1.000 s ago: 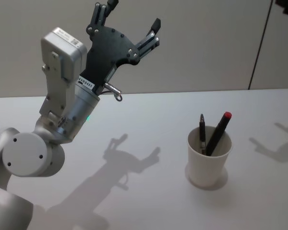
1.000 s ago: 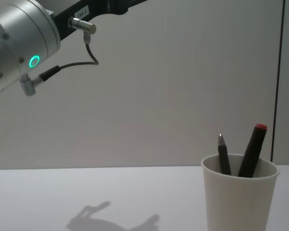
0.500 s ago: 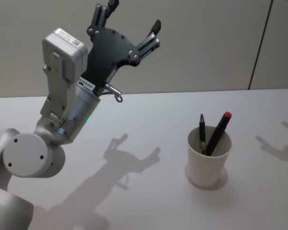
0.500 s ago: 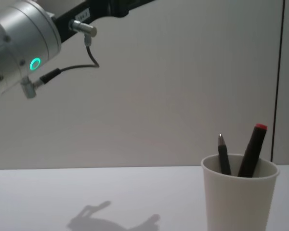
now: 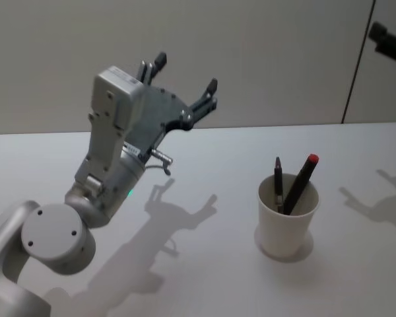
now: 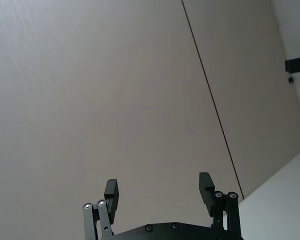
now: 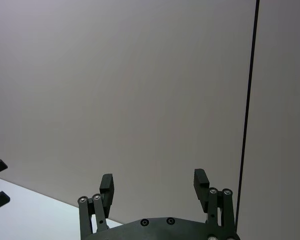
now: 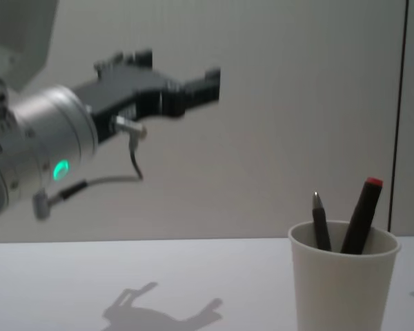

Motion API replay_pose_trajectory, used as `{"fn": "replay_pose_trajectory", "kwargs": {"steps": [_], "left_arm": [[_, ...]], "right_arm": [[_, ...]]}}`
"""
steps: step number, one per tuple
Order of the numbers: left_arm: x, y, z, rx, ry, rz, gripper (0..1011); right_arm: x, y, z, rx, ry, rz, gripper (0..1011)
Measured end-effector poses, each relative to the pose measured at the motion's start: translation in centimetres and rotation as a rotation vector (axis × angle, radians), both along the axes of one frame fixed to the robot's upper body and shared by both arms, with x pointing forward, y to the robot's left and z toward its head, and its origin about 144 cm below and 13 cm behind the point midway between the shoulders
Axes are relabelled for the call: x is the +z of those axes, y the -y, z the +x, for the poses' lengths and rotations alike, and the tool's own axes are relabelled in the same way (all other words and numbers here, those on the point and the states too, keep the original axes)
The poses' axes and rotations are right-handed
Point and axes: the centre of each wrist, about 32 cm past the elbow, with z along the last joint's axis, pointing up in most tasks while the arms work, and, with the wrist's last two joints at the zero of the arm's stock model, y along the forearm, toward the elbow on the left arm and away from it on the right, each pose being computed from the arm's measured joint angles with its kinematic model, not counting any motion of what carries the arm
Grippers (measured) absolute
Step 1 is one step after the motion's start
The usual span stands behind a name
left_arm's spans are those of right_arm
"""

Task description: Place the pen into the pen holder.

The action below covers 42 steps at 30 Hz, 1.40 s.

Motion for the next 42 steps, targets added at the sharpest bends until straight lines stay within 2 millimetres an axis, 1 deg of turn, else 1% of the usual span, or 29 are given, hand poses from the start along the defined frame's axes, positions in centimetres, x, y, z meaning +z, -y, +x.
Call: {"fn": "replay_pose_trajectory", "kwargs": {"steps": [7,13,20,23,26,33,34,38,42], "left_arm": [[-1.9,0.2,-0.6,0.051,-0.136,0.04,1001],[-3.0,0.3,-1.0,0.078,-0.206,0.066,1001],[-3.2,0.3,-1.1,0.084,-0.223,0.072,1001],[-3.2,0.3,-1.1,0.085,-0.223,0.072,1001],[-3.2,0.3,-1.1,0.085,-0.223,0.072,1001],[-3.2,0.3,-1.1,0.085,-0.223,0.072,1001],[-3.2,0.3,-1.1,0.085,-0.223,0.072,1001],[-3.2,0.3,-1.1,0.085,-0.223,0.072,1001],[-3.2,0.3,-1.1,0.085,-0.222,0.072,1001]], "right_arm": [[-2.8,-1.5,-0.4,-0.033,-0.011,-0.013,1001],[-4.8,-2.5,-0.9,-0.056,-0.019,-0.022,1001],[-7.4,-4.1,-1.7,-0.087,-0.031,-0.037,1001],[-8.2,-4.5,-2.0,-0.096,-0.035,-0.041,1001],[-9.4,-5.3,-2.5,-0.111,-0.04,-0.05,1001],[-11.6,-6.9,-3.6,-0.139,-0.053,-0.065,1001],[-11.6,-6.9,-3.6,-0.139,-0.053,-0.065,1001],[-12.8,-7.8,-4.3,-0.155,-0.059,-0.074,1001],[-13.6,-8.4,-4.8,-0.165,-0.064,-0.081,1001]]}}
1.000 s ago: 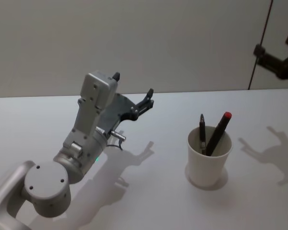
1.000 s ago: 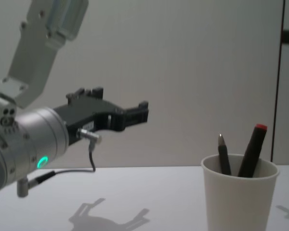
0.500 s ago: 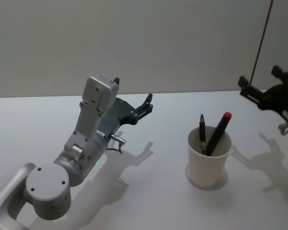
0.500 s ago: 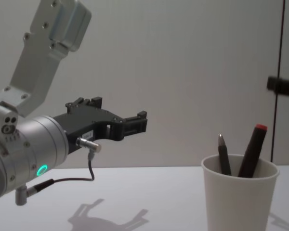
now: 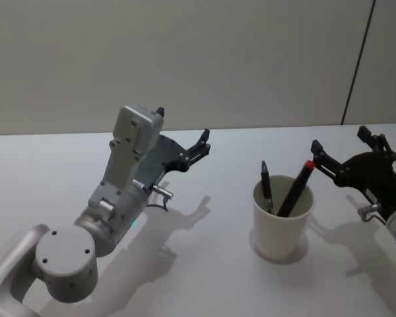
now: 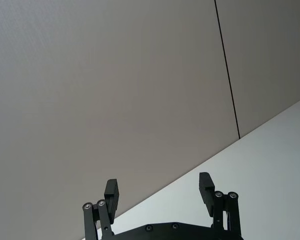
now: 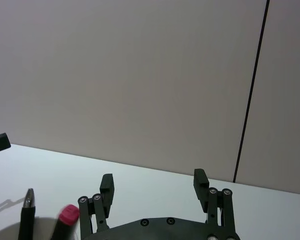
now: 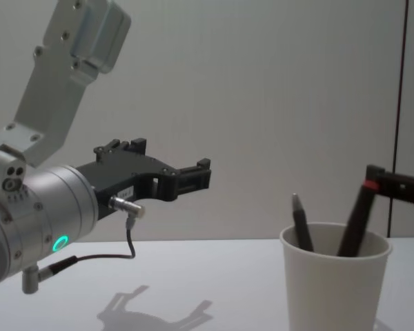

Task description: Place the pen into the pen holder.

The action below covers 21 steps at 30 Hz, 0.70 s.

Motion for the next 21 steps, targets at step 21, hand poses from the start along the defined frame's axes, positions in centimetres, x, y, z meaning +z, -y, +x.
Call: {"fn": "replay_pose_trajectory", "kwargs": {"steps": [21], "left_arm": [[0.0,0.0,0.0,0.0,0.0,0.001,1001]], "right_arm": [[-0.55,-0.45,-0.37,-0.007,-0.004,-0.006,1001]]}}
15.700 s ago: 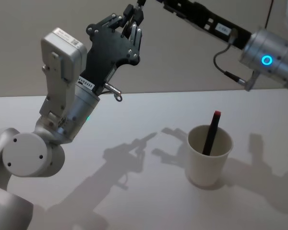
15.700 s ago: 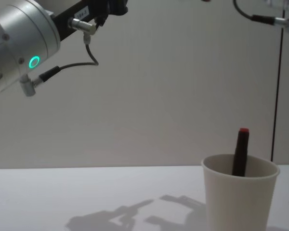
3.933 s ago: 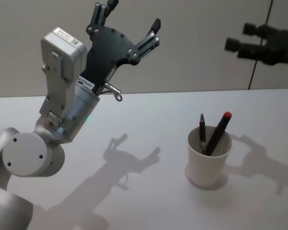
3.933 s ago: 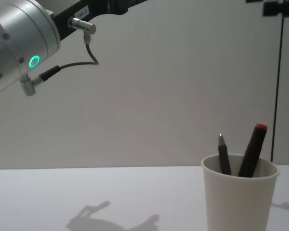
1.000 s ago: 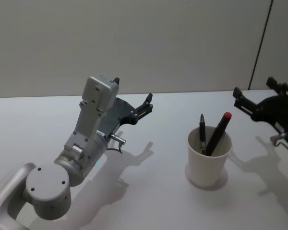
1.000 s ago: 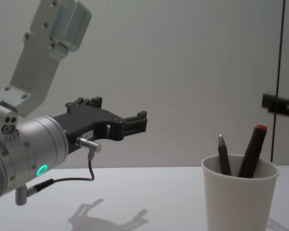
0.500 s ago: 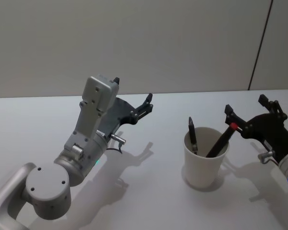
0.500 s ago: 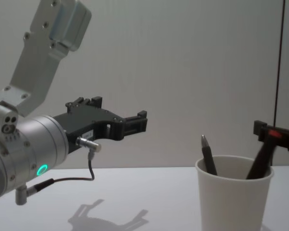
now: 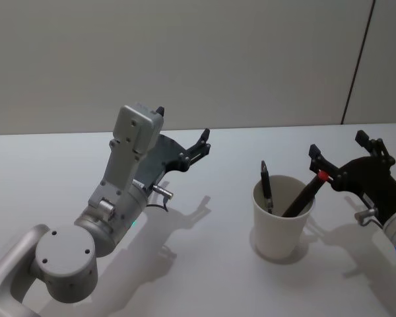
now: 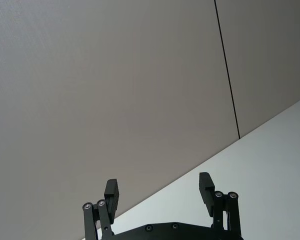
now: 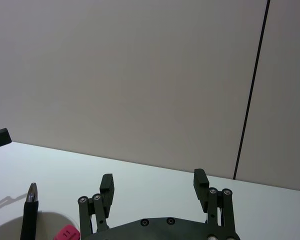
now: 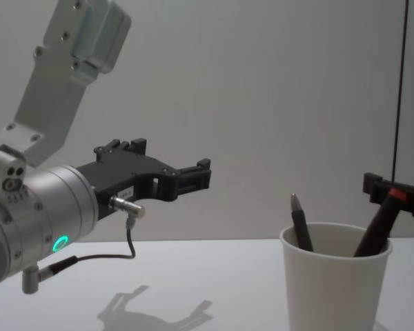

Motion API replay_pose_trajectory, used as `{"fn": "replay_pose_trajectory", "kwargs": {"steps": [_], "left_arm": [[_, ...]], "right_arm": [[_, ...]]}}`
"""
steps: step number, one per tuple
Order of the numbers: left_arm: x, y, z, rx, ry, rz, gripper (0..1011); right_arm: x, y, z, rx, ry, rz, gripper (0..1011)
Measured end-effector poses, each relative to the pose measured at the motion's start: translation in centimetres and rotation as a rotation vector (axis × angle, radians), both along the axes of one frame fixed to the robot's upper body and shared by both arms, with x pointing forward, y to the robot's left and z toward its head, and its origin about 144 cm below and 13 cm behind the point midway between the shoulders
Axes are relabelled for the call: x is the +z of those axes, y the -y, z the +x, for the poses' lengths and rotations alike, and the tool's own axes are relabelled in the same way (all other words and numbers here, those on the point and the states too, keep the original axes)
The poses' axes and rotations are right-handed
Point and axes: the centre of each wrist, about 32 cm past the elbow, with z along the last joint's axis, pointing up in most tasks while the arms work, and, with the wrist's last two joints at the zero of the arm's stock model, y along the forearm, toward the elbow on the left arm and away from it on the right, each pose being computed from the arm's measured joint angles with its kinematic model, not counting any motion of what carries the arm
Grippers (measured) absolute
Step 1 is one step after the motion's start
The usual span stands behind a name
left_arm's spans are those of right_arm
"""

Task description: Place the pen into the pen holder.

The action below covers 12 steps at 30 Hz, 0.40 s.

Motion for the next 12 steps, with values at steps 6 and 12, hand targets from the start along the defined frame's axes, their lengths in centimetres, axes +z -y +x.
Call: {"fn": "replay_pose_trajectory", "kwargs": {"steps": [6,12], "left_arm": [[0.0,0.0,0.0,0.0,0.0,0.0,1001],[0.0,0.0,0.0,0.0,0.0,0.0,1001]], "right_arm": [[0.02,0.0,0.01,0.0,0.0,0.0,1001],[0.03,0.0,0.01,0.001,0.0,0.0,1001]]}}
